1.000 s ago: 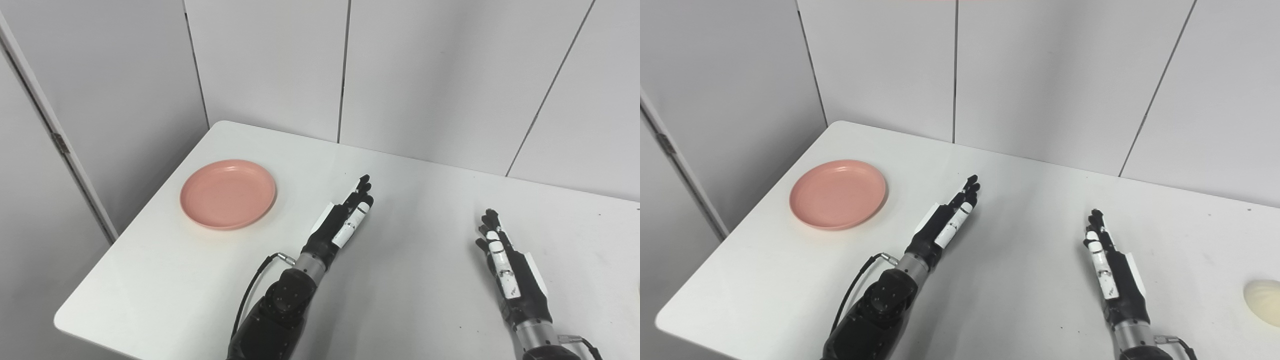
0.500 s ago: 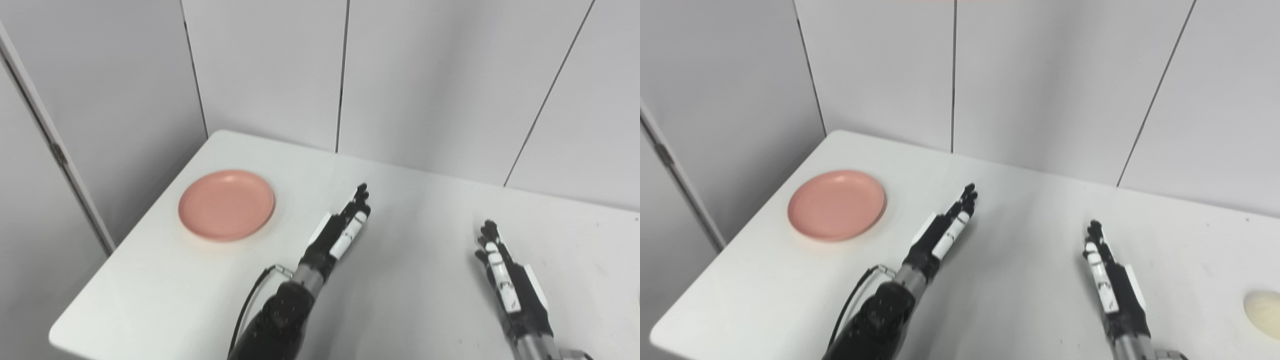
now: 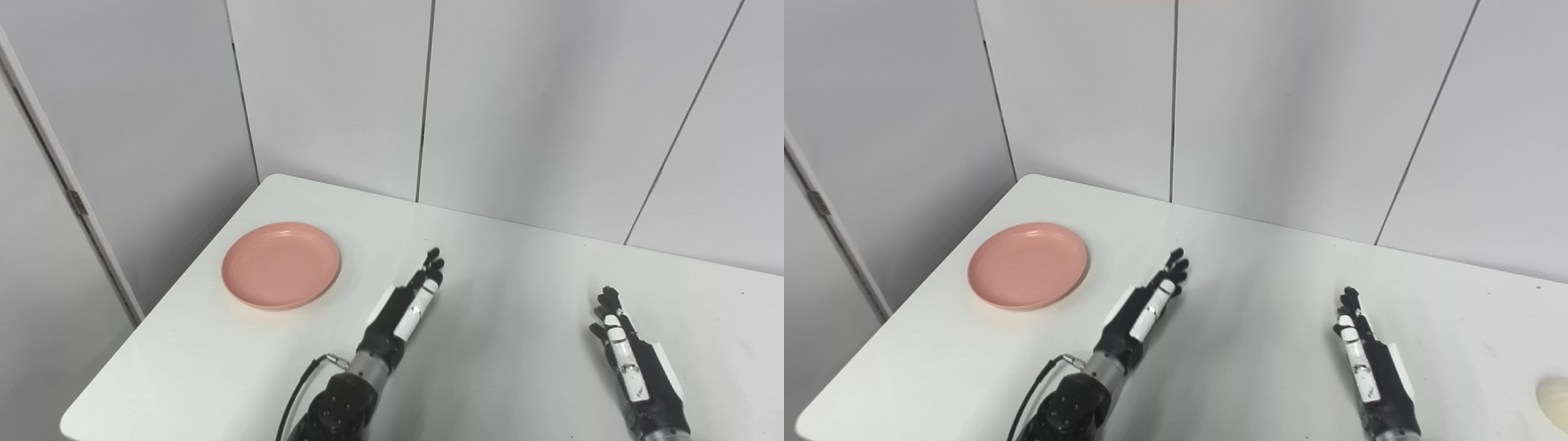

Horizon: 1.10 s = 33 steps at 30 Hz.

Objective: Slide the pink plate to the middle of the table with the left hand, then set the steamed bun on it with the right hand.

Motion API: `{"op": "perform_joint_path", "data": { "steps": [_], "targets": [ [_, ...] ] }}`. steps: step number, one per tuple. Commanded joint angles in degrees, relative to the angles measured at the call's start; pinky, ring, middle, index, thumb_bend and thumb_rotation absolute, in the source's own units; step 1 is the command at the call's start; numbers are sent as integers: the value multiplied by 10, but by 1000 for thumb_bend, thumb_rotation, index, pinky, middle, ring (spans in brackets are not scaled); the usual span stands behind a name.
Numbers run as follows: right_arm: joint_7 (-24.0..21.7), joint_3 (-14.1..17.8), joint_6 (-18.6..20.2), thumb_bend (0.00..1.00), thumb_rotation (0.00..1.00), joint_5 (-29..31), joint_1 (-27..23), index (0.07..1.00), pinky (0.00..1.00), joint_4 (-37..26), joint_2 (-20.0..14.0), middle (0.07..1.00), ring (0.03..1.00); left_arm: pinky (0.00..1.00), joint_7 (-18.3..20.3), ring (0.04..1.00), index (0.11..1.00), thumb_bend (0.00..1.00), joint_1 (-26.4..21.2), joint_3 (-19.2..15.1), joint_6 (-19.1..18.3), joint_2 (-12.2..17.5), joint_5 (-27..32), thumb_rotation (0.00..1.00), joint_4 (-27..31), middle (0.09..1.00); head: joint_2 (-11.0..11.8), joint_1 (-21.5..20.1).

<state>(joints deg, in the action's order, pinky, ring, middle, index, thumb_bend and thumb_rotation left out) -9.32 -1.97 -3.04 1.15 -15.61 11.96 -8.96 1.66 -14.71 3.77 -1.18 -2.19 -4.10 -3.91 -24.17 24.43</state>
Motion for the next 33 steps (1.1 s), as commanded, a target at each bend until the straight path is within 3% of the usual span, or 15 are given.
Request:
{"op": "perform_joint_path", "data": {
  "steps": [1, 9, 17, 22, 33],
  "targets": [
    [-1, 5, -5, 30, 1000, -1, 19, 1000, 1000, 31, -9, 1000, 1000, 963, -7, 955, 961, 474, -33, -4, 8, 0, -1, 1000, 32, 959, -1, -1],
    [-3, 5, -1, 39, 1000, 1, 16, 1000, 1000, 33, -15, 1000, 1000, 955, -23, 945, 947, 497, -42, -23, -29, 6, -23, 1000, 119, 943, -3, 13],
    [-7, 6, 6, 62, 1000, 9, 17, 1000, 1000, 25, -18, 1000, 1000, 898, -30, 912, 929, 484, -39, -64, -37, 16, 5, 1000, 171, 928, -7, 20],
    [-6, 7, 12, 40, 1000, 6, 20, 1000, 1000, 16, -19, 1000, 1000, 957, -41, 915, 931, 477, -39, -95, -47, 24, 21, 1000, 194, 931, -9, 23],
    [-9, 7, 34, 47, 1000, 5, 21, 1000, 1000, 1, -23, 1000, 1000, 940, -75, 909, 925, 486, -44, -173, -60, 50, 48, 1000, 214, 925, -15, 32]
  ]
}}
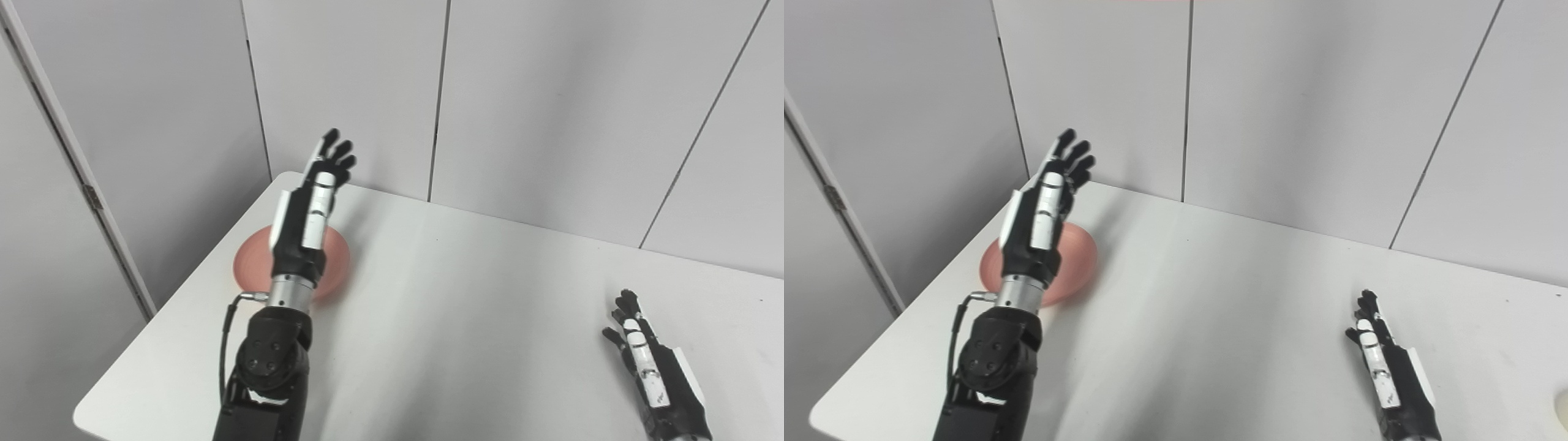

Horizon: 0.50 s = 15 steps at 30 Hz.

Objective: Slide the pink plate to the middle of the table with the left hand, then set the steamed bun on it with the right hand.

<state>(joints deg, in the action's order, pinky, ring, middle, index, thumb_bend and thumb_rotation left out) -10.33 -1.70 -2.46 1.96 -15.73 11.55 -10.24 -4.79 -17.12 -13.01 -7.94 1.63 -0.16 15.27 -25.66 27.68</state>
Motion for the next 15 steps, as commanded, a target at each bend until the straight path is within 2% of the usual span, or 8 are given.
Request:
{"op": "perform_joint_path", "data": {
  "steps": [1, 8, 15],
  "targets": [
    [1, 5, 33, 48, 1000, -1, 23, 1000, 1000, 3, -10, 1000, 1000, 942, -13, 911, 926, 487, -20, -12, 10, 16, 10, 1000, 21, 926, -1, 0],
    [-1, 5, 41, 62, 1000, -1, 23, 1000, 1000, -3, -12, 1000, 1000, 936, -26, 914, 934, 474, -21, -47, 28, 37, 33, 1000, 8, 930, -2, 2],
    [-5, 8, 39, 54, 1000, 8, 23, 1000, 1000, -1, -13, 1000, 1000, 925, -41, 923, 943, 501, -18, -77, 42, 53, 42, 1000, -14, 939, -1, 8]
  ]
}}
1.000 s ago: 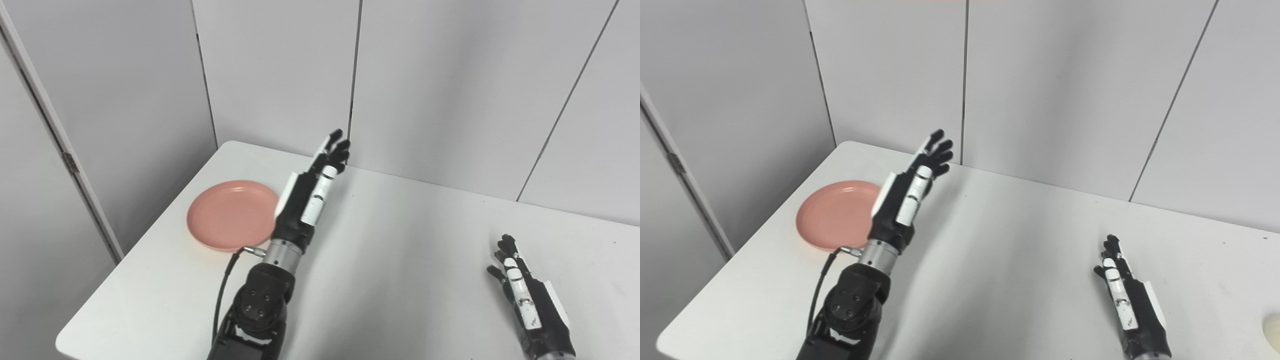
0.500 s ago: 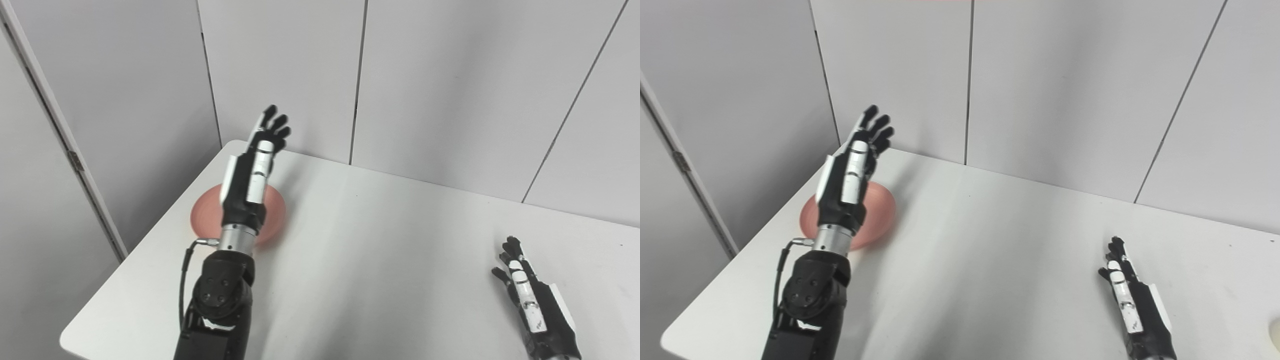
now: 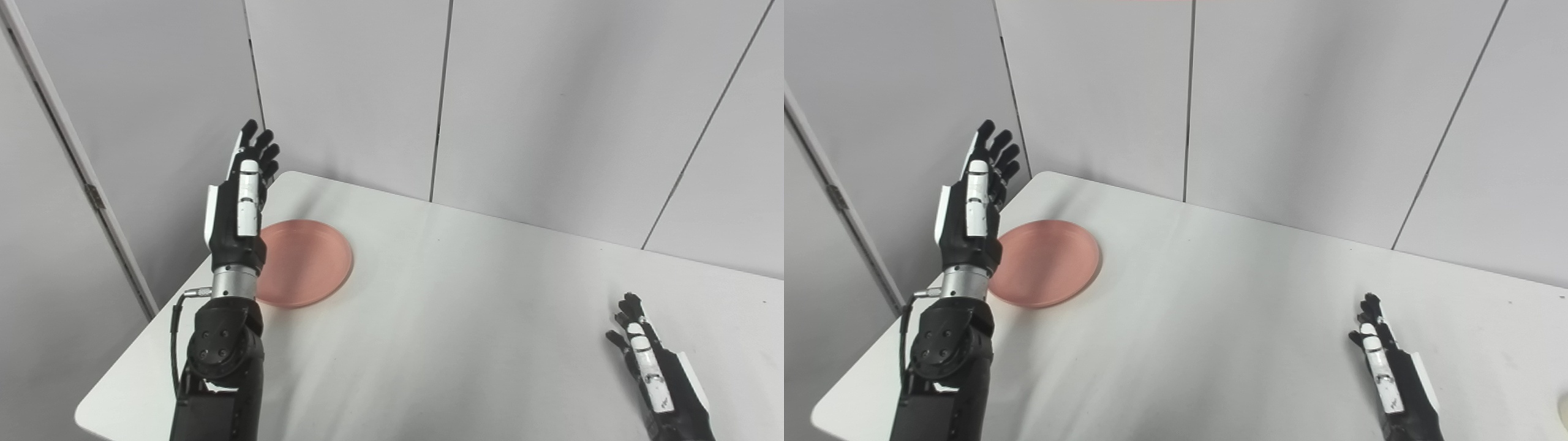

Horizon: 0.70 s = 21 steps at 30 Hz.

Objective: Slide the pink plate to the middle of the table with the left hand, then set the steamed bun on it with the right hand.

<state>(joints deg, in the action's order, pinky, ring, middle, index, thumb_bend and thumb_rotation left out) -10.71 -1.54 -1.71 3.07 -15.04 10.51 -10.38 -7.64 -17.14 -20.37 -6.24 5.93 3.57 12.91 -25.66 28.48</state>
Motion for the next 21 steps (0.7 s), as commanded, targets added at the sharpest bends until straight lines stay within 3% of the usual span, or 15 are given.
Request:
{"op": "perform_joint_path", "data": {
  "steps": [1, 12, 21],
  "targets": [
    [1, 6, 37, 63, 1000, -5, 17, 1000, 1000, 7, -12, 1000, 1000, 923, -15, 919, 941, 498, -18, -7, 25, 11, 4, 1000, 7, 936, 0, 0],
    [11, 2, 48, 46, 1000, -16, 22, 1000, 1000, -12, -12, 1000, 1000, 982, -20, 940, 952, 505, -18, -47, 91, 40, 43, 1000, -73, 951, -3, 5],
    [9, 2, 45, 34, 1000, -16, 21, 1000, 1000, -15, -10, 1000, 1000, 987, -26, 940, 952, 505, -18, -69, 102, 56, 72, 1000, -117, 950, -4, 4]
  ]
}}
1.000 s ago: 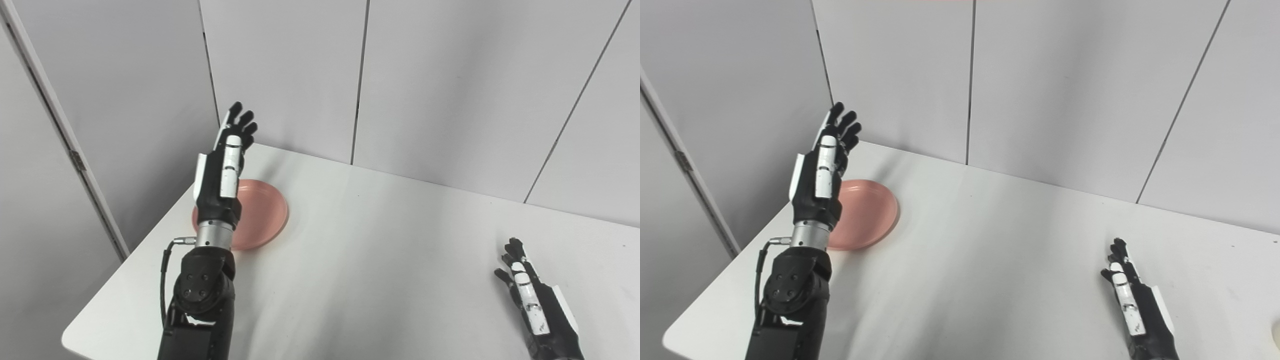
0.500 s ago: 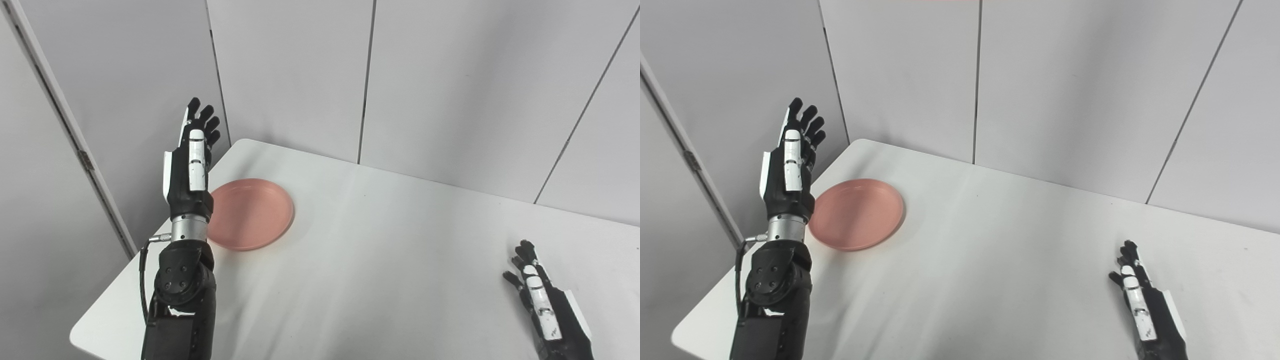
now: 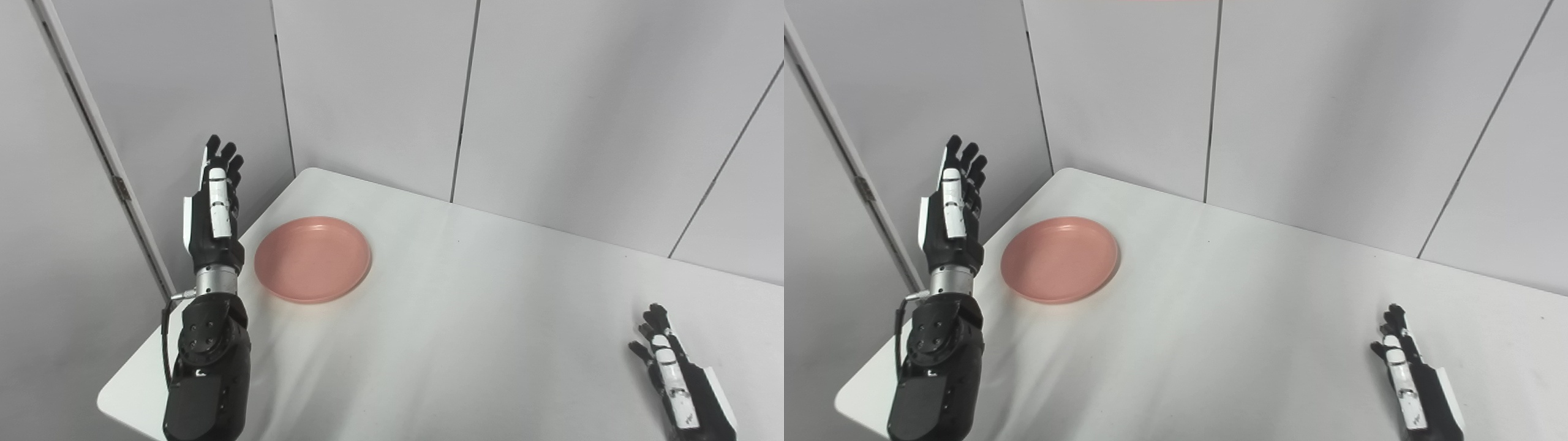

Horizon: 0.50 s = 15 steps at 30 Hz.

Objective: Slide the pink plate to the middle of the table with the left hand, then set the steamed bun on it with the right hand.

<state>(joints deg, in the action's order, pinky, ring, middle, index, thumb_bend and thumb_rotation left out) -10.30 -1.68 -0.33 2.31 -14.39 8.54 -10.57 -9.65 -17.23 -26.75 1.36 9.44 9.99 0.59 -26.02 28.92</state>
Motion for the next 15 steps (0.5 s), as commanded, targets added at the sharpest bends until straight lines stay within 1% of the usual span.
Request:
{"op": "perform_joint_path", "data": {
  "steps": [1, 4, 7, 9, 11, 15],
  "targets": [
    [5, 3, 32, 27, 1000, -8, 15, 1000, 1000, 3, -8, 1000, 1000, 990, -5, 940, 952, 504, -18, -9, 28, 22, 14, 1000, 0, 949, 0, -1],
    [5, 4, 36, 29, 1000, -6, 15, 1000, 1000, 2, -7, 1000, 1000, 998, -1, 950, 963, 495, -17, -13, 32, 25, 25, 1000, -8, 956, -1, 0],
    [2, 3, 28, 36, 1000, -6, 15, 1000, 1000, 7, -9, 1000, 1000, 1000, 2, 957, 970, 500, -18, -18, 38, 31, 37, 1000, -27, 960, -1, 0],
    [2, 4, 40, 42, 1000, -4, 15, 1000, 1000, 2, -8, 1000, 1000, 1000, 1, 958, 970, 500, -18, -19, 39, 33, 41, 1000, -35, 961, -1, 0],
    [4, 4, 40, 45, 1000, -6, 16, 1000, 1000, 1, -7, 1000, 1000, 1000, 0, 957, 967, 493, -20, -23, 40, 34, 52, 1000, -43, 958, -1, 0],
    [3, 4, 42, 43, 1000, -4, 17, 1000, 1000, -4, -7, 1000, 1000, 992, -3, 949, 964, 475, -20, -23, 31, 34, 61, 1000, -43, 950, -3, 2]
  ]
}}
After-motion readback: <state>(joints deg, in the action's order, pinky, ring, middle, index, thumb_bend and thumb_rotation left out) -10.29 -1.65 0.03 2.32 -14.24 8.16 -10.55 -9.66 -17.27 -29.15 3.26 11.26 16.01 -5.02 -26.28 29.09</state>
